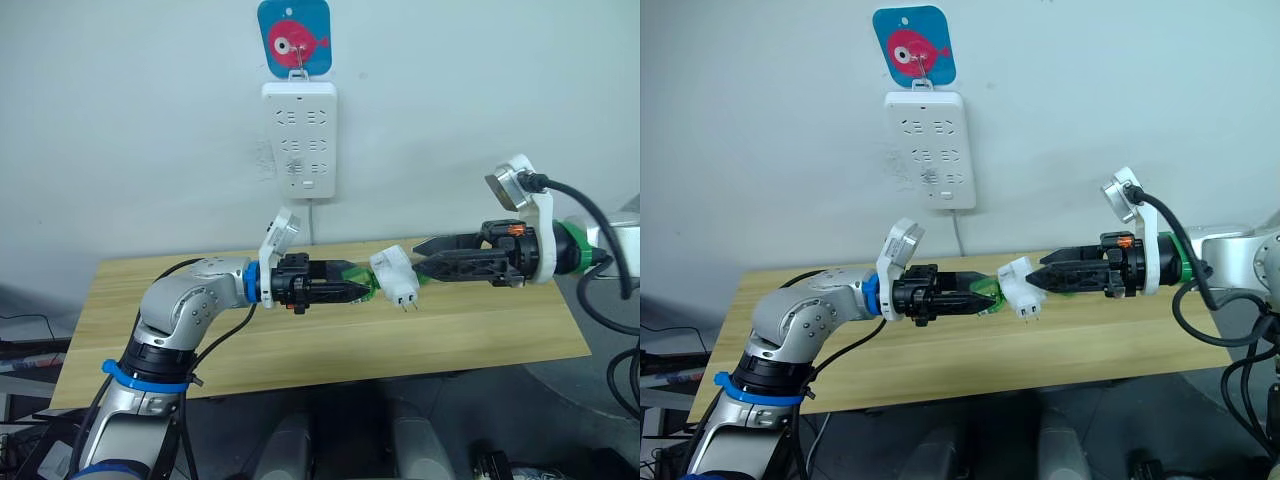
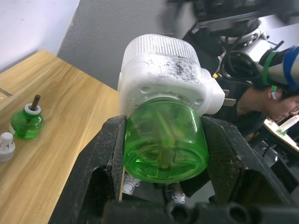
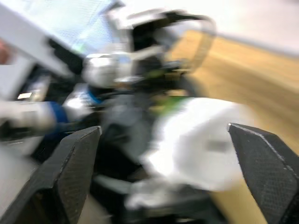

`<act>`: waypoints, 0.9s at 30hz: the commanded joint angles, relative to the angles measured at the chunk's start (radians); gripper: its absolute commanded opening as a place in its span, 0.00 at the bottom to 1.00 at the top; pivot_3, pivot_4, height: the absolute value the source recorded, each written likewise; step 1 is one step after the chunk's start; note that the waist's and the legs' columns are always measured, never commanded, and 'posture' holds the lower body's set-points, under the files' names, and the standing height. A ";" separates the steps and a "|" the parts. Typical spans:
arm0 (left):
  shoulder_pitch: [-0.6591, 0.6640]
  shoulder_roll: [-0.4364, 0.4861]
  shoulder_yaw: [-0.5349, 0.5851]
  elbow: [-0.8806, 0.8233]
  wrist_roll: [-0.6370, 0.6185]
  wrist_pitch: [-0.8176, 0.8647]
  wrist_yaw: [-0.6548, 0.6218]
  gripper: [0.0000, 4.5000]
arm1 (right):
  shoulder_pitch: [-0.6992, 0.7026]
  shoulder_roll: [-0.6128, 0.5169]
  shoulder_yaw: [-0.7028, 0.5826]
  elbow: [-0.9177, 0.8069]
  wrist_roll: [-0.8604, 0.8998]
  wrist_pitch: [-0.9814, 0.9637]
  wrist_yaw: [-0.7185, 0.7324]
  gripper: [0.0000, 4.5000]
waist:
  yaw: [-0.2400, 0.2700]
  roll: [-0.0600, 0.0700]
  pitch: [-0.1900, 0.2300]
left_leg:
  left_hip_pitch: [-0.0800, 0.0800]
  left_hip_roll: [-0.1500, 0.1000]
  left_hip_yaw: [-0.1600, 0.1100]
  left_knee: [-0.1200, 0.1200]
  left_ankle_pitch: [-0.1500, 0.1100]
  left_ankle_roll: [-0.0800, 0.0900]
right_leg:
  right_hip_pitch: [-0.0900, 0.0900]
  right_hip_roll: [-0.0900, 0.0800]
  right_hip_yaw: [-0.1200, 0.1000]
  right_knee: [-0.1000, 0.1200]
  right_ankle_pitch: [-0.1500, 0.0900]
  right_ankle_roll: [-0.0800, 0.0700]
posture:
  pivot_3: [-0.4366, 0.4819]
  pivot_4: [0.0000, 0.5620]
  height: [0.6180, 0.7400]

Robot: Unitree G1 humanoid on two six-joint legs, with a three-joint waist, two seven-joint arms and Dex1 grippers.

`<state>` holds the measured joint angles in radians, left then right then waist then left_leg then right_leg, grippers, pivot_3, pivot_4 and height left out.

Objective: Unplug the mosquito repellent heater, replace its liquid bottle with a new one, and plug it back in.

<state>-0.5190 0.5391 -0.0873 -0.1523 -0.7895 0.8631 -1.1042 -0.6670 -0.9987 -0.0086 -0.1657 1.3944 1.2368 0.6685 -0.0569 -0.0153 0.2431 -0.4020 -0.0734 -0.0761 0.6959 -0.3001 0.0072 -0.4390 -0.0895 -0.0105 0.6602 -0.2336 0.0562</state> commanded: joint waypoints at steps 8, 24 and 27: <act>-0.007 0.031 0.031 -0.011 -0.024 0.007 -0.038 0.49 | 0.072 -0.033 -0.026 -0.093 -0.270 -0.140 0.242 0.99 | -0.001 0.000 0.000 | 0.000 0.000 0.001 0.000 0.000 0.000 | 0.000 0.000 0.000 0.001 0.000 0.000 | 0.28 0.37 1.00; -0.038 0.013 0.029 0.005 -0.022 0.009 -0.032 0.49 | 0.291 -0.008 -0.029 -0.231 -0.285 -0.091 0.342 0.04 | 0.000 0.000 0.000 | 0.001 0.000 0.000 0.001 0.000 -0.001 | 0.000 0.000 0.000 0.001 0.001 0.001 | 0.29 0.40 1.00; -0.042 0.008 0.027 0.007 -0.020 0.009 -0.030 0.49 | 0.290 0.016 -0.043 -0.254 -0.242 -0.058 0.319 0.01 | 0.000 0.000 0.000 | 0.001 0.000 0.000 0.001 0.000 -0.001 | 0.000 0.000 0.000 0.001 0.001 0.001 | 0.29 0.40 1.00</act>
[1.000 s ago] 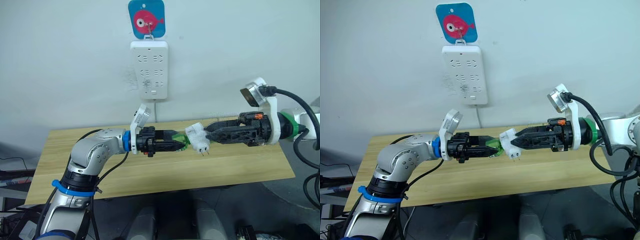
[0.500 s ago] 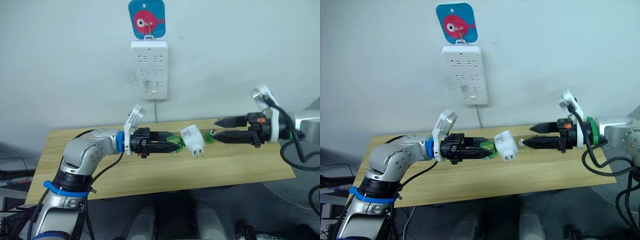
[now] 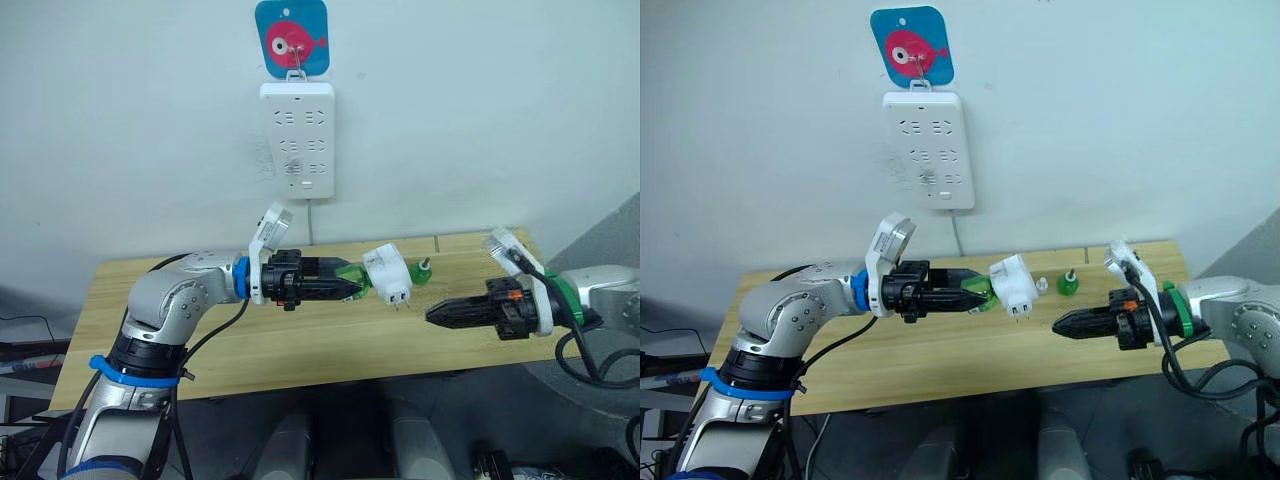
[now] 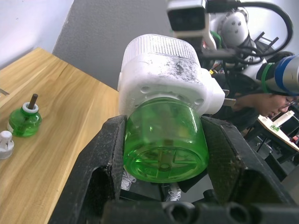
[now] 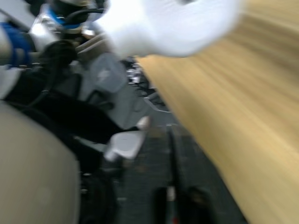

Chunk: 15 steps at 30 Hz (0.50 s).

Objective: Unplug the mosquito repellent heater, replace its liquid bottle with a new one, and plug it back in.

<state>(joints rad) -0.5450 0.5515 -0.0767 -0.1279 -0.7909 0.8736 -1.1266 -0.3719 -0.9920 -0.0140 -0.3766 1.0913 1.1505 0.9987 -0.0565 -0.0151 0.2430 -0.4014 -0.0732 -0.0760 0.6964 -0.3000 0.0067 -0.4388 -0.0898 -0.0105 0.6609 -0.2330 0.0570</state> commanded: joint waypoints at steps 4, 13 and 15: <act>-0.020 -0.010 0.012 -0.013 -0.014 -0.001 -0.007 0.49 | -0.027 0.032 -0.057 -0.071 0.170 0.095 -0.059 0.01 | 0.000 0.000 0.000 | 0.000 0.000 0.000 0.000 0.000 0.000 | 0.000 0.000 0.000 0.000 0.000 0.000 | 0.28 0.41 1.00; -0.015 -0.019 -0.001 -0.035 -0.023 0.024 -0.009 0.49 | -0.145 0.138 -0.054 0.026 0.475 0.149 -0.369 0.01 | -0.001 0.000 0.000 | 0.000 0.000 0.000 0.000 0.000 0.000 | 0.000 0.000 0.000 0.000 0.000 0.000 | 0.28 0.41 1.00; -0.011 -0.015 -0.002 -0.037 -0.022 0.026 -0.013 0.49 | -0.168 0.142 -0.052 0.072 0.543 0.145 -0.435 0.01 | -0.001 0.000 0.000 | 0.000 0.000 0.000 0.000 0.000 0.000 | 0.000 0.000 0.000 0.000 0.000 0.000 | 0.28 0.41 1.00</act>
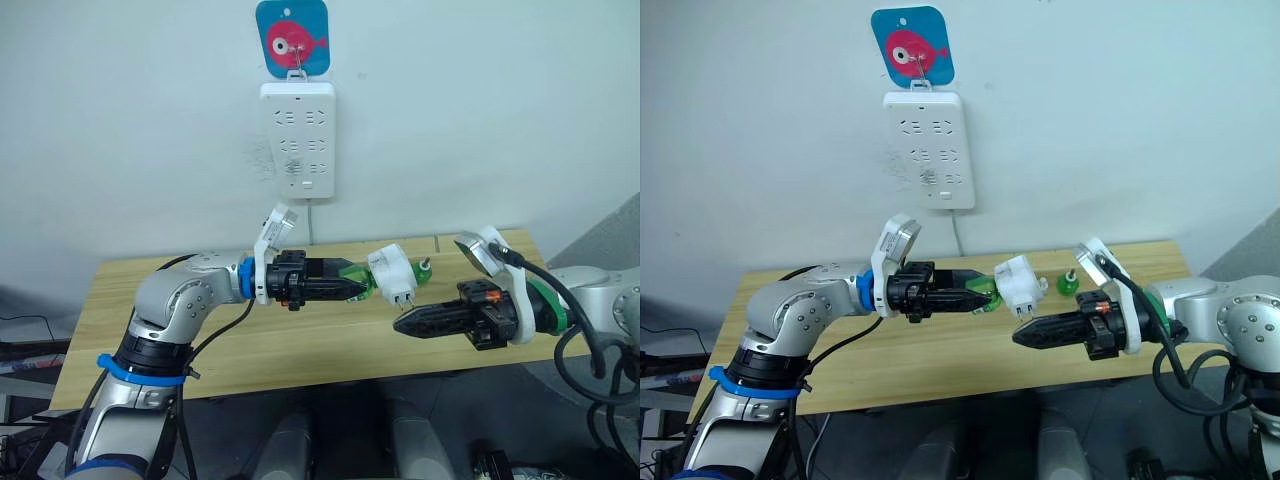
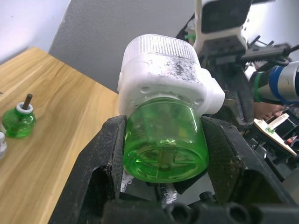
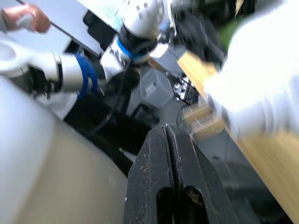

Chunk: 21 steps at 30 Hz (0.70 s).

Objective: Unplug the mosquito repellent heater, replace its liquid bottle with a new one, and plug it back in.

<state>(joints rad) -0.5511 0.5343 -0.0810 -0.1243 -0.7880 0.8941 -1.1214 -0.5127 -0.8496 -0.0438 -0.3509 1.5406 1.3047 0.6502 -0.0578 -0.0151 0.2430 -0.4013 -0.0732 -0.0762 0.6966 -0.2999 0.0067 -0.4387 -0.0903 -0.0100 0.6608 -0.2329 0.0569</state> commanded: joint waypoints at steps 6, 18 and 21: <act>0.007 0.002 -0.001 -0.055 -0.025 0.012 -0.022 0.49 | -0.046 -0.010 -0.007 0.074 0.212 -0.031 -0.195 0.01 | 0.000 0.000 0.000 | 0.000 0.000 -0.001 0.000 0.000 0.000 | 0.000 0.000 0.000 0.000 0.000 0.000 | 0.28 0.41 1.00; 0.006 -0.005 -0.006 -0.052 -0.020 0.014 -0.019 0.49 | -0.107 0.010 0.033 0.074 0.311 -0.083 -0.302 0.01 | -0.001 0.000 0.000 | 0.000 0.000 0.000 0.000 0.000 0.000 | 0.000 0.000 0.000 0.000 0.000 0.000 | 0.28 0.41 1.00; 0.012 -0.001 -0.002 -0.053 -0.018 0.012 -0.016 0.49 | -0.099 -0.007 0.030 0.040 0.280 -0.066 -0.266 0.01 | -0.001 0.000 0.000 | 0.000 0.000 0.000 0.000 0.000 0.000 | 0.000 0.000 0.000 0.000 0.000 0.000 | 0.28 0.40 1.00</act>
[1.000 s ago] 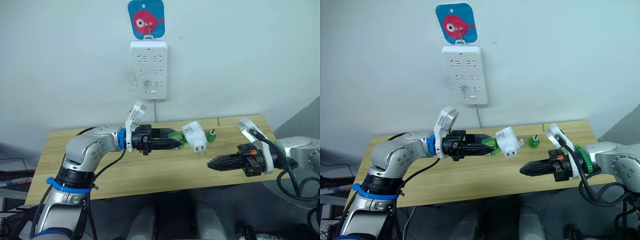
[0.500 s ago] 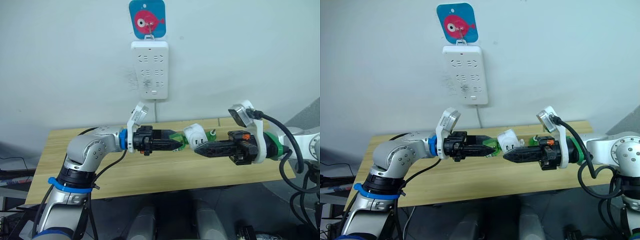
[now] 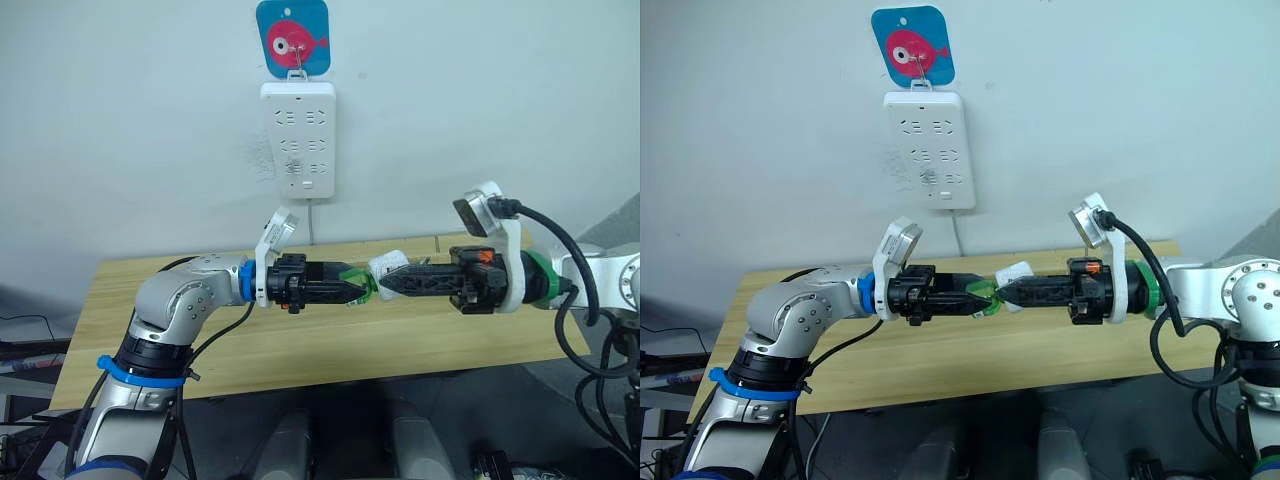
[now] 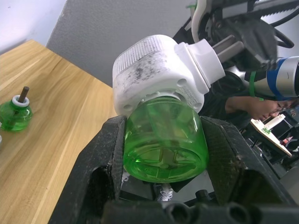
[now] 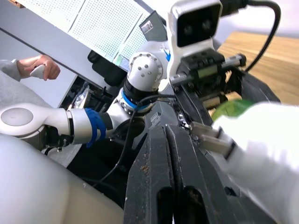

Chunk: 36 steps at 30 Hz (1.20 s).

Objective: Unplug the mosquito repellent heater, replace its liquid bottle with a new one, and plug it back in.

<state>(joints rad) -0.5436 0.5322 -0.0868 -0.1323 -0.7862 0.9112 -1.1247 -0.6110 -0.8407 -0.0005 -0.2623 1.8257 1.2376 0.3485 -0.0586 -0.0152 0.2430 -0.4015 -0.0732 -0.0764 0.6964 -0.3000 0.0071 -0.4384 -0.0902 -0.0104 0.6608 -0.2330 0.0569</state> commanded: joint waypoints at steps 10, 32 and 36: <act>0.015 0.023 0.011 -0.037 -0.011 -0.019 -0.022 0.49 | 0.152 -0.251 -0.111 -0.218 -0.291 0.046 0.468 0.35 | 0.001 0.000 0.000 | 0.000 0.000 0.001 0.000 -0.002 0.003 | 0.000 0.001 -0.001 0.000 0.000 0.000 | 0.28 0.39 1.00; 0.007 0.024 -0.001 -0.058 -0.019 -0.011 -0.039 0.49 | -0.138 0.091 -0.047 0.104 -0.661 -0.012 0.452 0.14 | 0.001 0.000 0.000 | 0.000 0.000 0.001 0.000 0.000 0.000 | -0.001 0.000 0.001 0.001 0.000 0.000 | 0.29 0.39 1.00; 0.016 0.025 0.000 -0.052 -0.014 -0.018 -0.040 0.49 | -0.121 0.094 -0.024 0.034 -0.654 0.013 0.482 0.01 | 0.001 0.000 0.000 | 0.000 0.000 0.000 0.000 0.000 0.000 | -0.001 0.000 0.000 0.001 0.000 0.000 | 0.30 0.41 1.00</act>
<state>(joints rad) -0.5243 0.5551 -0.0930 -0.1551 -0.7859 0.9084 -1.1483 -0.7323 -0.7351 -0.0135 -0.1718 1.1581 1.2376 0.8073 -0.0572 -0.0151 0.2429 -0.4014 -0.0733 -0.0763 0.6964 -0.3001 0.0069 -0.4392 -0.0902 -0.0101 0.6615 -0.2329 0.0569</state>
